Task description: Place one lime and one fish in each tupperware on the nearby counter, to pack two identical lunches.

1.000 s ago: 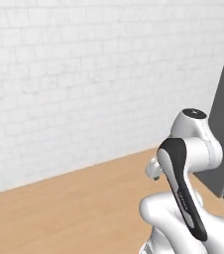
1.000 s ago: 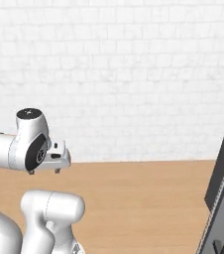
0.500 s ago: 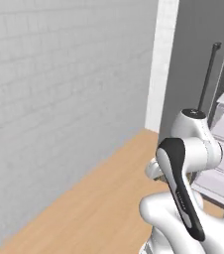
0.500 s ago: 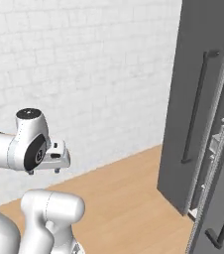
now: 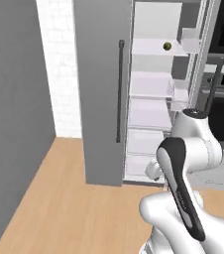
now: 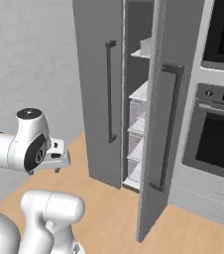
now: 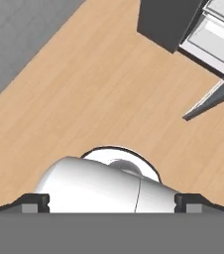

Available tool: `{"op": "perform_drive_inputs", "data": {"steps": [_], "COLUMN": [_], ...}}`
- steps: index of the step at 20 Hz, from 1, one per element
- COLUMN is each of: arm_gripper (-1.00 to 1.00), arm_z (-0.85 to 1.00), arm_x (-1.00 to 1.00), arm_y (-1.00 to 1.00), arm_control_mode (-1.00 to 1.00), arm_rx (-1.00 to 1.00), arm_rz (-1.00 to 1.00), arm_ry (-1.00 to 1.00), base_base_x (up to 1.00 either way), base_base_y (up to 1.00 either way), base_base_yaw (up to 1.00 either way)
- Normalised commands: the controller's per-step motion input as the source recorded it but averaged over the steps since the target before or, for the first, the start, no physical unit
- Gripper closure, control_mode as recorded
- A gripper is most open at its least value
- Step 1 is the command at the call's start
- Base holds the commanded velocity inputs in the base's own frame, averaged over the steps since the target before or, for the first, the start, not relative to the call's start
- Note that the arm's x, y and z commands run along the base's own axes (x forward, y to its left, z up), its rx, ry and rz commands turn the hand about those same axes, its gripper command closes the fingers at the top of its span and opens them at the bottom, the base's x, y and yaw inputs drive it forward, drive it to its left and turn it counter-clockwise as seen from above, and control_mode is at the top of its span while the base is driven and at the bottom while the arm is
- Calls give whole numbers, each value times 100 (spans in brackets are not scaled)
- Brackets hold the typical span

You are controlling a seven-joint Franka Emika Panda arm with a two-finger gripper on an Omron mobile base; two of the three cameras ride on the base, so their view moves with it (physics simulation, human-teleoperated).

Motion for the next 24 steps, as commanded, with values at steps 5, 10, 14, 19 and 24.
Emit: {"op": "perform_drive_inputs", "data": {"steps": [5,10,14,19,24], "arm_gripper": [-100,-100,-100,-100,-100], "arm_z": [0,0,0,0,0], "arm_x": [0,0,0,0,0], "arm_y": [0,0,0,0,0], "arm_control_mode": [100,100,100,100,100], "arm_rx": [0,0,0,0,0], "arm_rz": [0,0,0,0,0], "arm_ry": [0,0,0,0,0], "base_base_x": [65,75,77,67,65], "base_base_y": [73,57,27,9,30], "base_base_yaw": [-65,-28,-66,-58,-25]}}
